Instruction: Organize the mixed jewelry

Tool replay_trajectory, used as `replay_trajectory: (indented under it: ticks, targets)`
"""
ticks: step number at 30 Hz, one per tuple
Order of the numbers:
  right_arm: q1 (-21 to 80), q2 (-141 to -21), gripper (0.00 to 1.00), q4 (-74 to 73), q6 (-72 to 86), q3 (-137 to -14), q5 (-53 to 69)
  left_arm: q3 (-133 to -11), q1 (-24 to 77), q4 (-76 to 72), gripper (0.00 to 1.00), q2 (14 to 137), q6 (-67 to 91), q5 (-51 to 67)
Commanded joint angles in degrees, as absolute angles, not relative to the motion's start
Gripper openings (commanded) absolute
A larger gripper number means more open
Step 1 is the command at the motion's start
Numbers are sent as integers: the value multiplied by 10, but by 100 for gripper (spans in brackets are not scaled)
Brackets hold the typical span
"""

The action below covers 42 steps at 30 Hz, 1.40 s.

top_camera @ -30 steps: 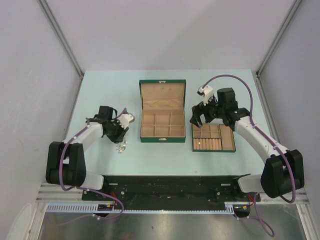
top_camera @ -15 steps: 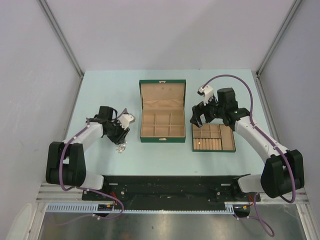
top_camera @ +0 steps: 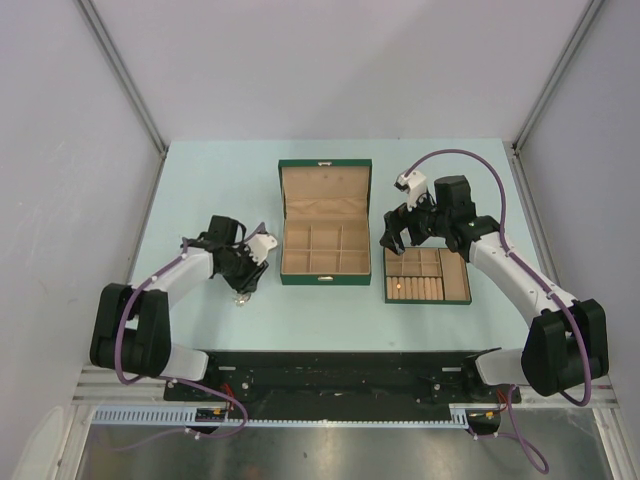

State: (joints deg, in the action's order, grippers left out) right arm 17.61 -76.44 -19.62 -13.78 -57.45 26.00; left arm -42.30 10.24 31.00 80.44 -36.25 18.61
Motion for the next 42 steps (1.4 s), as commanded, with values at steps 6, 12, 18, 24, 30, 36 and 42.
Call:
replay_trajectory:
  ticks: [6, 12, 18, 24, 30, 36, 42]
  targets:
    - [172, -764, 100, -195, -142, -596, 264, -417, 111, 289, 40, 816, -350, 183]
    - [171, -762, 100, -196, -143, -595, 265, -411, 112, 273, 40, 831, -348, 176]
    - [170, -762, 100, -196, -143, -596, 267, -410, 113, 258, 40, 844, -347, 161]
    - [168, -761, 100, -196, -143, -596, 269, -400, 114, 250, 39, 851, -351, 146]
    - [168, -762, 100, -196, -142, -596, 269, -396, 117, 250, 18, 855, -358, 135]
    - [167, -760, 100, -197, -142, -595, 270, -396, 119, 250, 0, 860, -360, 133]
    - [168, -761, 100, -197, -141, -596, 273, -408, 120, 281, 0, 824, -367, 168]
